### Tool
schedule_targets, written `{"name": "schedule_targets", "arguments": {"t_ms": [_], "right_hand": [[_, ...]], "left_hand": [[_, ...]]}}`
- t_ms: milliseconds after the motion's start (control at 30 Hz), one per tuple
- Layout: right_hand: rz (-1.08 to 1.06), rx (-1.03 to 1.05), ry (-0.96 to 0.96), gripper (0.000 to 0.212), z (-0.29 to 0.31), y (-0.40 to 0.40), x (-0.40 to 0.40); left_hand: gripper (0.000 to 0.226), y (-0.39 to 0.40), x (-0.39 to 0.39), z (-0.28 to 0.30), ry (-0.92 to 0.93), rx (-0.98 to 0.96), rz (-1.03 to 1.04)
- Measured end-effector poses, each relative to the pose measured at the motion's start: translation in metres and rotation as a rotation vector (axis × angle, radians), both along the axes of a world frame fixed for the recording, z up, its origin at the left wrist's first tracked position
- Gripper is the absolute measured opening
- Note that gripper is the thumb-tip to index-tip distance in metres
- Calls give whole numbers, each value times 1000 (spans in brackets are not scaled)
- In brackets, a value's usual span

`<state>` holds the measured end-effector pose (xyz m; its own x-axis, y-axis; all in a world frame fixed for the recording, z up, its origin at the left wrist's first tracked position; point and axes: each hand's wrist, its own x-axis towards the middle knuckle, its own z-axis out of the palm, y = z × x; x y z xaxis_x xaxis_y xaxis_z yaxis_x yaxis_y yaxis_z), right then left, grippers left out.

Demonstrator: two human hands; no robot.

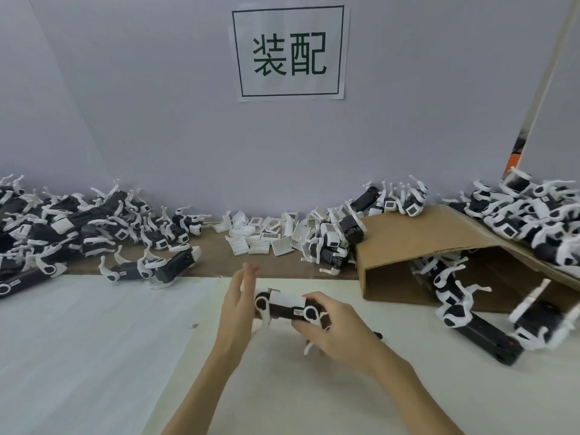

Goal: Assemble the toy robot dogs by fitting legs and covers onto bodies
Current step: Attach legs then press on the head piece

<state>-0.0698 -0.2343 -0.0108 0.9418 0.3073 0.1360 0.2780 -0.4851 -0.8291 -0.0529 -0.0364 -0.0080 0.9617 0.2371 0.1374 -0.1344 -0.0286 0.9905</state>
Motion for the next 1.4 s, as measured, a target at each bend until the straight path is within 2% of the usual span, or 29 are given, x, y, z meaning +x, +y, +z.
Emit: {"name": "schedule_targets", "arguments": {"t_ms": [67,100,200,233,267,400,500,600,667,733,833,933,1000,1067,1233,1400], "right_hand": [[-53,292,121,40,20,-14,14],[-91,514,156,51,33,-25,22],[-112,1252,136,71,75,-71,37],[-88,1393,148,80,84,-84,39],[-86,1444,181,89,88,-93,41],[-109,1186,337,88,59,-73,28],[-158,1078,422,74,16,-44,11],[-203,1093,505,62,-11,-27,2],[-214,1113,535,57,-18,-23,1],[-200,1130,550,57,-19,-24,2],[-214,1137,538,61,-16,-24,4],[-221,1142,530,60,-17,-24,8],[-215,1137,530,60,-19,-24,10],[-200,1140,531,61,-20,-23,12],[-196,1151,549,64,-24,-23,15],[-250,1085,482,45,-17,-16,11]], "left_hand": [[79,1,5,3,59,-176,-11],[75,2,6,3,53,-177,9],[61,1,5,-5,8,-36,70],[56,0,5,-9,2,19,68],[51,-1,5,-13,-1,73,63],[24,-3,10,-31,-54,498,79],[18,-12,8,-42,-91,692,99],[21,-12,16,-47,-75,843,186],[31,1,36,-43,-8,1029,238],[39,24,61,-34,91,1263,282],[34,74,95,-16,177,1603,352],[48,128,120,-7,300,1807,402],[57,154,131,-7,366,1833,379],[65,169,136,-9,310,1795,331],[61,140,120,-7,-181,1727,180],[48,44,71,1,-639,1467,-43]]}}
